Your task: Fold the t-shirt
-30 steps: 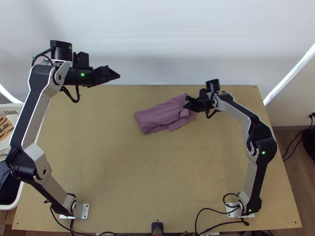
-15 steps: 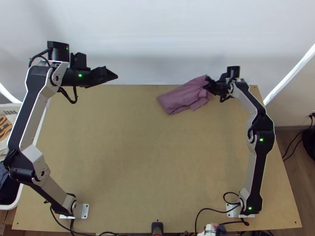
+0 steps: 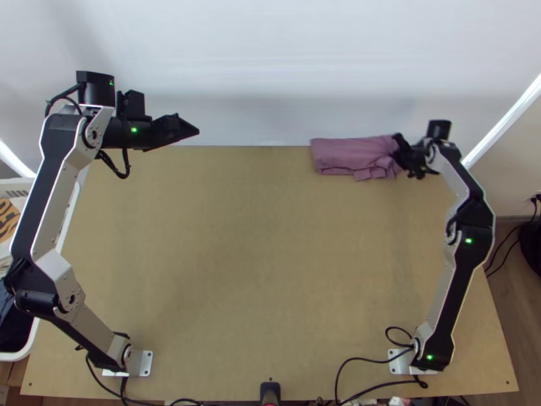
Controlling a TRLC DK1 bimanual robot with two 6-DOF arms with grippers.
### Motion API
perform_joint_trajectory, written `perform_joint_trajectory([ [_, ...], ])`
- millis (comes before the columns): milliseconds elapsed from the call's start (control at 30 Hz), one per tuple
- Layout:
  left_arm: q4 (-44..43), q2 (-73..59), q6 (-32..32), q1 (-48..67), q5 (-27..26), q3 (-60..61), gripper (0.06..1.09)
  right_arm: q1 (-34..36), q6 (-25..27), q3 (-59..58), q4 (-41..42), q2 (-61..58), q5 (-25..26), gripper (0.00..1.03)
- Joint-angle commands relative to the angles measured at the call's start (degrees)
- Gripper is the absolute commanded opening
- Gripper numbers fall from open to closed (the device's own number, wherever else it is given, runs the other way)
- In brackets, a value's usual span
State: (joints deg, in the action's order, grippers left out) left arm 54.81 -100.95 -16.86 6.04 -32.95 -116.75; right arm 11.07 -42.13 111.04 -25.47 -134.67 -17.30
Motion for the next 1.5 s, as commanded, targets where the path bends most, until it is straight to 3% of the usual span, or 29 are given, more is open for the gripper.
perform_joint_trajectory([
  [0,0.3,1.7,0.8,0.3,0.0,1.1,1.04,3.1,0.8,-5.8,0.1,5.5,2.0,0.03],
  [367,-0.2,1.5,0.2,2.0,0.0,1.1,1.04,11.4,4.7,-17.8,1.4,13.7,3.0,0.03],
  [1000,-0.8,3.0,-0.6,3.5,0.2,1.7,1.04,14.3,8.9,-35.6,5.5,26.0,6.6,0.04],
  [1033,-0.8,3.3,-0.6,3.4,0.2,2.0,1.04,14.5,9.0,-36.0,5.5,26.2,6.6,0.14],
  [1067,-0.8,3.7,-0.6,3.4,0.2,2.3,1.04,14.6,9.3,-36.3,5.5,26.5,6.6,0.33],
  [1133,-0.8,4.2,-0.6,3.1,0.2,2.8,1.04,14.7,10.4,-36.7,5.5,27.3,6.6,0.86],
  [1167,-0.8,4.4,-0.6,2.9,0.2,2.8,1.04,14.7,11.3,-36.7,5.4,28.0,6.6,0.97],
  [1467,-0.8,7.4,-0.6,-0.5,1.0,0.6,1.04,18.2,16.7,-35.6,5.4,42.7,10.7,0.99],
])
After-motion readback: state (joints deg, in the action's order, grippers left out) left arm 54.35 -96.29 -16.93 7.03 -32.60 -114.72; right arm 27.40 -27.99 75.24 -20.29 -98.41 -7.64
